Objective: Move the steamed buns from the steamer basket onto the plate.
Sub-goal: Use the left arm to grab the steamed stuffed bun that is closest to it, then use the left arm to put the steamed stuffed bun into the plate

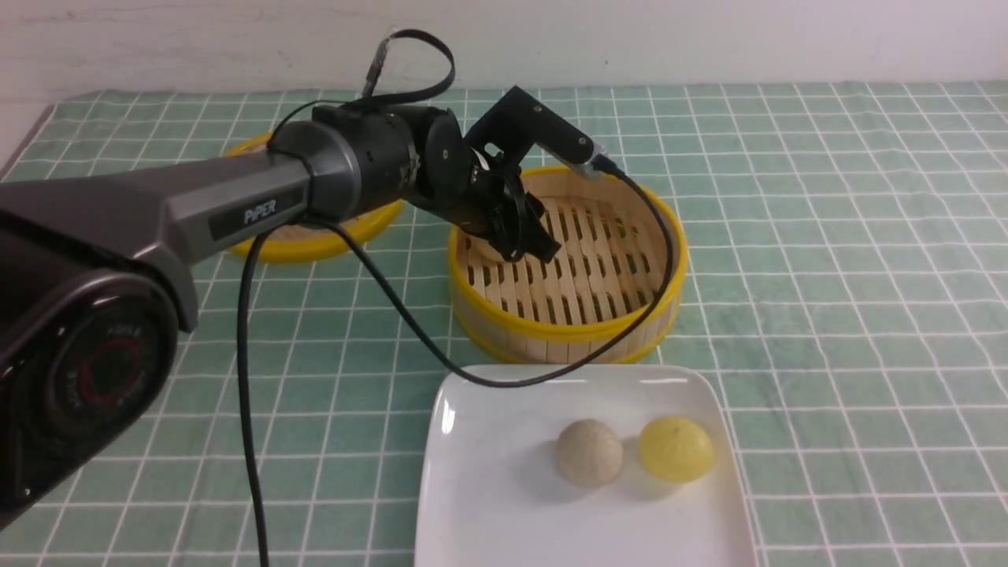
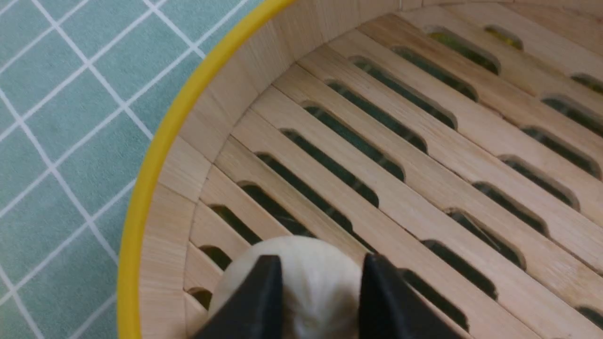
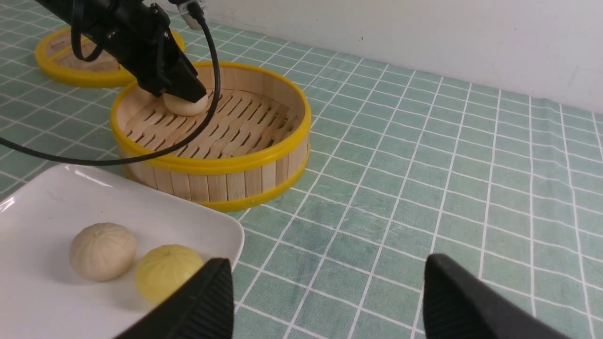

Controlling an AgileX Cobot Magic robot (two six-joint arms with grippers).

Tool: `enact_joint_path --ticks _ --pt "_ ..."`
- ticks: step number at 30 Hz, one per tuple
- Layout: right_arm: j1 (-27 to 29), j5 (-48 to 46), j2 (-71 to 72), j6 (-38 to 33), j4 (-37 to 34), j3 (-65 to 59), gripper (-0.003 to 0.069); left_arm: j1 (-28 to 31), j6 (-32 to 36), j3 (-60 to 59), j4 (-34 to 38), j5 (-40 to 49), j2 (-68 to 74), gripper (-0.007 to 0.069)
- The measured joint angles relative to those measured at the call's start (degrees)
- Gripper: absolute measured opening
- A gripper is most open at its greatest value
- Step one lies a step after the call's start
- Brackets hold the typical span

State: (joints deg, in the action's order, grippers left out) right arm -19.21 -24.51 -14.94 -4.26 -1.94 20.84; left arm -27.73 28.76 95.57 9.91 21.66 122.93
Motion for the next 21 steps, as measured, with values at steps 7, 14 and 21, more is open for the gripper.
enact_joint_path --ticks 7,14,21 --pt "0.00 0.00 0.00 0.00 -0.06 0.00 0.0526 0.00 0.00 0.06 -0.66 5.26 -0.19 0.0025" --pt "0.00 0.06 0.00 0.00 -0.18 0.00 0.0526 0.02 -0.18 0.76 -1.76 7.78 -4.34 0.0024" --pt "0.00 0.60 0.00 0.00 -0.18 0.00 0.0526 0.02 -1.44 2.29 -1.94 10.03 -13.75 0.0024"
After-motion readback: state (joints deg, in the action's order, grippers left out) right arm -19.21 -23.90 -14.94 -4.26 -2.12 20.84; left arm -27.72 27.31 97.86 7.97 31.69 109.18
